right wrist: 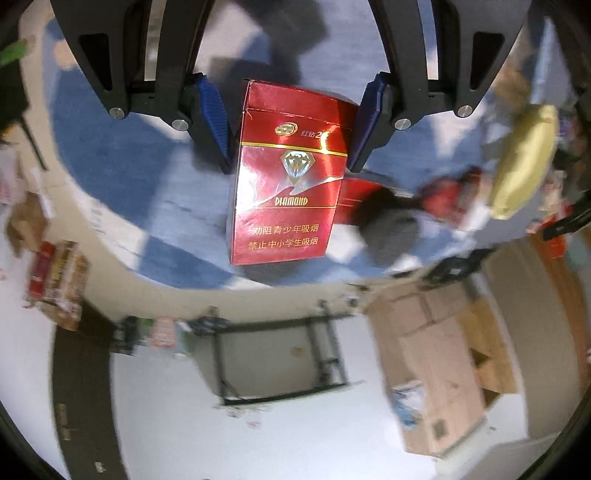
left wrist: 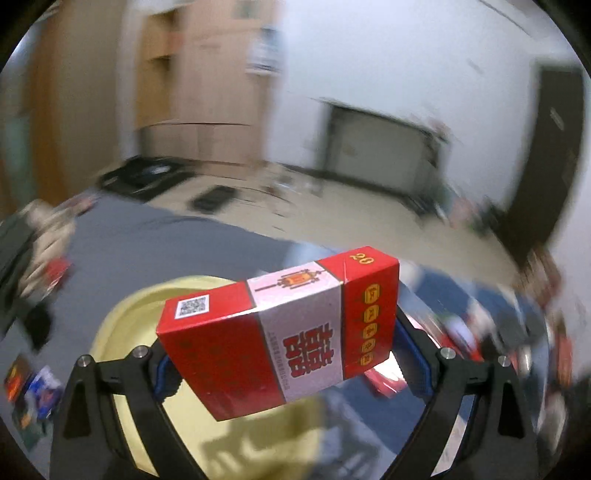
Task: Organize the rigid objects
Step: 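Carry both boxes to the yellow basin and release them inside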
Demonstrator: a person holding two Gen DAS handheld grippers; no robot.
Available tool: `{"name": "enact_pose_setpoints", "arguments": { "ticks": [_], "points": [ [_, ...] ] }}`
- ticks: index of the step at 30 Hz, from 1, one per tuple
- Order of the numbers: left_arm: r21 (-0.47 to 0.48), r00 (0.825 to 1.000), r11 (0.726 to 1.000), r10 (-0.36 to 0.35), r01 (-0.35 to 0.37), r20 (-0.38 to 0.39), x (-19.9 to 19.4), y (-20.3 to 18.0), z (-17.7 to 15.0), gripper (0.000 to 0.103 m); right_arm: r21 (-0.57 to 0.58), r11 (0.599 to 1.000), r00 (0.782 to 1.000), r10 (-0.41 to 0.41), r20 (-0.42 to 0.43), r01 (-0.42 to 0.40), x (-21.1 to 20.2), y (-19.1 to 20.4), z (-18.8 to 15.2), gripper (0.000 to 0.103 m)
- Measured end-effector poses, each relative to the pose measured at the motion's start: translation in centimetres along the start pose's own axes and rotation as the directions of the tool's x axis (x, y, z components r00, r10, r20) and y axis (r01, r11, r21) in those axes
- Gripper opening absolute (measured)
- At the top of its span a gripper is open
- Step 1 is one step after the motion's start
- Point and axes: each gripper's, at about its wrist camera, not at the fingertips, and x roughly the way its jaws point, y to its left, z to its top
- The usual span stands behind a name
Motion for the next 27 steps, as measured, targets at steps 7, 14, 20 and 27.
{"name": "enact_pose_setpoints", "arguments": {
  "ticks": [7, 14, 20, 27],
  "points": [
    [-0.199, 0.969, 0.951, 0.215, -0.236, -0.122, 2.2, 12.4, -0.8, 0.094, -0.225, 0.925, 0.948, 0.274, -0.16, -0.305, 3.0, 17.7, 1.9, 0.06],
    [-0.276, 0.956, 0.939, 0.131, -0.204, -0.263, 6.4, 15.1, -3.1, 0.094, -0.452, 0.736, 0.85, 0.33, -0.41, -0.504, 10.9, 35.5, 0.7, 0.06],
    [-0.206, 0.933, 0.963, 0.091, -0.171, -0.349, 9.8, 12.7, -3.8, 0.094, -0.543, 0.704, 0.856, 0.185, -0.482, -0.458, 16.5, 40.5, -1.7, 0.06],
    [-0.171, 0.892, 0.969, 0.083, -0.176, -0.445, 13.0, 12.0, -5.5, 0.094, -0.561, 0.682, 0.845, 0.163, -0.509, -0.469, 18.8, 43.6, -3.7, 0.06]
  ]
}}
